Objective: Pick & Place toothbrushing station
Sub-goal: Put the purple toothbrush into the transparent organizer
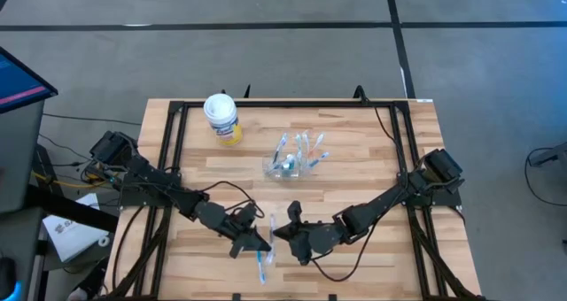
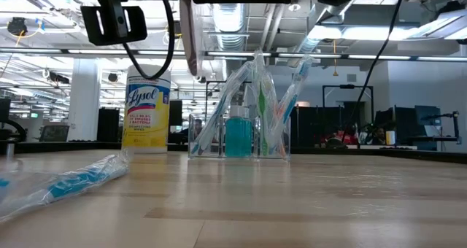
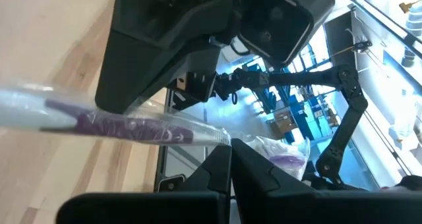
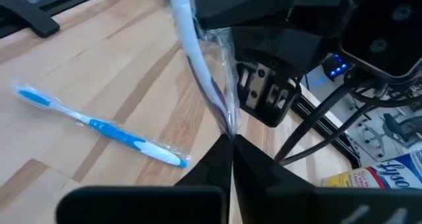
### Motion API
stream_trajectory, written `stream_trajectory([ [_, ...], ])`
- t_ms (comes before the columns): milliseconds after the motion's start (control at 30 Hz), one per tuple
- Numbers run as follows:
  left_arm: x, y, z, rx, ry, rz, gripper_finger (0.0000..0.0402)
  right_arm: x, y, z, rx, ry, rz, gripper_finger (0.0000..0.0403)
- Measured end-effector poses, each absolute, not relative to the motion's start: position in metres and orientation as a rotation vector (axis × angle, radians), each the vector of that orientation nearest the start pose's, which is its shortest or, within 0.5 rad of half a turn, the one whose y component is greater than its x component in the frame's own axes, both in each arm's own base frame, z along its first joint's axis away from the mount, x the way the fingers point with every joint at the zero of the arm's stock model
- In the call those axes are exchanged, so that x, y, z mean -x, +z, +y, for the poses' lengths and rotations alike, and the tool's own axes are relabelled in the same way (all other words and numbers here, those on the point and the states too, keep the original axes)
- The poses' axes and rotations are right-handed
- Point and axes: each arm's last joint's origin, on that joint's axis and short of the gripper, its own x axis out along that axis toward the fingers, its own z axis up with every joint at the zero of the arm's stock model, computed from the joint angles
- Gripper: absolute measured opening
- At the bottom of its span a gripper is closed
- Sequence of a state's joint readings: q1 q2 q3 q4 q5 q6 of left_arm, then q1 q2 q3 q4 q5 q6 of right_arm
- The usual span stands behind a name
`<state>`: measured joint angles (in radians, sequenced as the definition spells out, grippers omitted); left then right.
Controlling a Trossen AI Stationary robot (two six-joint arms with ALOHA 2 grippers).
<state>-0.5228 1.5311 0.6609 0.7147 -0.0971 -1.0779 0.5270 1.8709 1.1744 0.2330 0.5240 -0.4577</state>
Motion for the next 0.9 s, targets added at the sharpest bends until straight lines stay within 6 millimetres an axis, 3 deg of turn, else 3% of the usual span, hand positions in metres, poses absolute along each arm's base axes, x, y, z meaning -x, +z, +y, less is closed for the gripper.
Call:
stream_trajectory([
  [467,-0.267,0.211,-0.150,0.889,-0.323,0.313,0.0003,-0.359,0.203,0.194,0.679,0.109,0.398,0.0000],
  [733,-0.255,0.230,-0.142,0.710,-0.325,0.258,0.0024,-0.357,0.208,0.193,0.668,0.108,0.395,0.0000],
  [900,-0.246,0.231,-0.135,0.631,-0.267,0.253,0.0043,-0.353,0.215,0.190,0.622,0.096,0.403,0.0000],
])
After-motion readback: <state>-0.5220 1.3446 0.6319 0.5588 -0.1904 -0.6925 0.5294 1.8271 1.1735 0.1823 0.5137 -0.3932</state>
